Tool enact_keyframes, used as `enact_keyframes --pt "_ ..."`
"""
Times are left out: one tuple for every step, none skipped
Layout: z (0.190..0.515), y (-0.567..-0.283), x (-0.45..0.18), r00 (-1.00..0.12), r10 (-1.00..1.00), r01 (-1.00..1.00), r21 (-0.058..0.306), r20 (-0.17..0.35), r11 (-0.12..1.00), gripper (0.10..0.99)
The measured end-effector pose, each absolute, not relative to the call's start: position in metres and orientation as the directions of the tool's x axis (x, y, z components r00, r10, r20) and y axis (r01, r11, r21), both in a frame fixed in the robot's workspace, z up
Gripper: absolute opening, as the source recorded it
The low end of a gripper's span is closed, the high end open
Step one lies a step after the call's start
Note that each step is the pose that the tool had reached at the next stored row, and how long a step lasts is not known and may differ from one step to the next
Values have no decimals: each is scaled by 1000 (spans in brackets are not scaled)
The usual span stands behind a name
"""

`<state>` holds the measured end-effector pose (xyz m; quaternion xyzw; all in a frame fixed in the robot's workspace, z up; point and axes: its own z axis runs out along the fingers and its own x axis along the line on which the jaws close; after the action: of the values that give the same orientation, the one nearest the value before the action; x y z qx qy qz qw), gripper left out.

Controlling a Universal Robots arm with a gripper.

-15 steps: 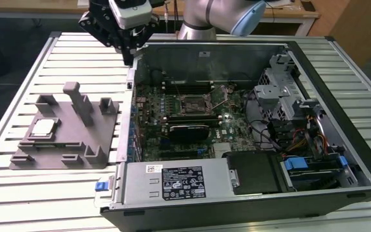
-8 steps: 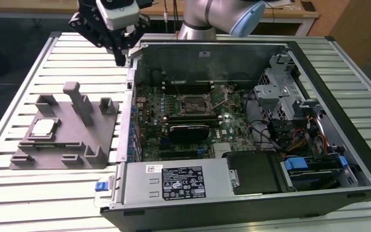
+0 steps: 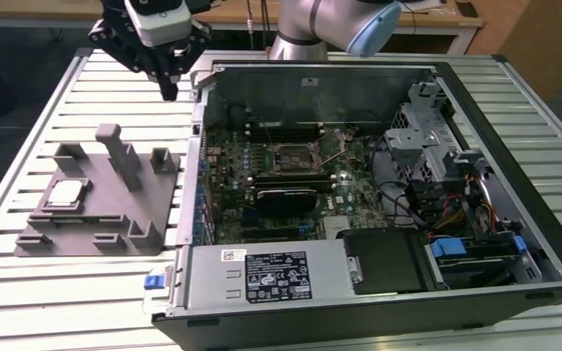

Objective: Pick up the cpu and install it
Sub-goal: 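Reach for the cpu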

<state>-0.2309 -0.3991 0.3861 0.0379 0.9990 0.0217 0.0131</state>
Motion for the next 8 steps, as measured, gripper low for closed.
enact_keyframes --pt "386 -399 -233 -997 76 75 44 -25 996 106" --pt "386 -399 -236 -997 76 75 44 -25 996 106" --pt "386 -399 -238 -997 76 75 44 -24 996 106" --pt "386 -399 -241 -997 76 75 44 -24 996 106" --pt "386 -399 -243 -997 76 75 44 -24 996 106" --pt "385 -399 -244 -997 76 75 44 -24 996 106" --pt "385 -399 -246 -997 76 75 44 -24 996 106" --pt "385 -399 -248 -997 76 75 44 -24 996 106"
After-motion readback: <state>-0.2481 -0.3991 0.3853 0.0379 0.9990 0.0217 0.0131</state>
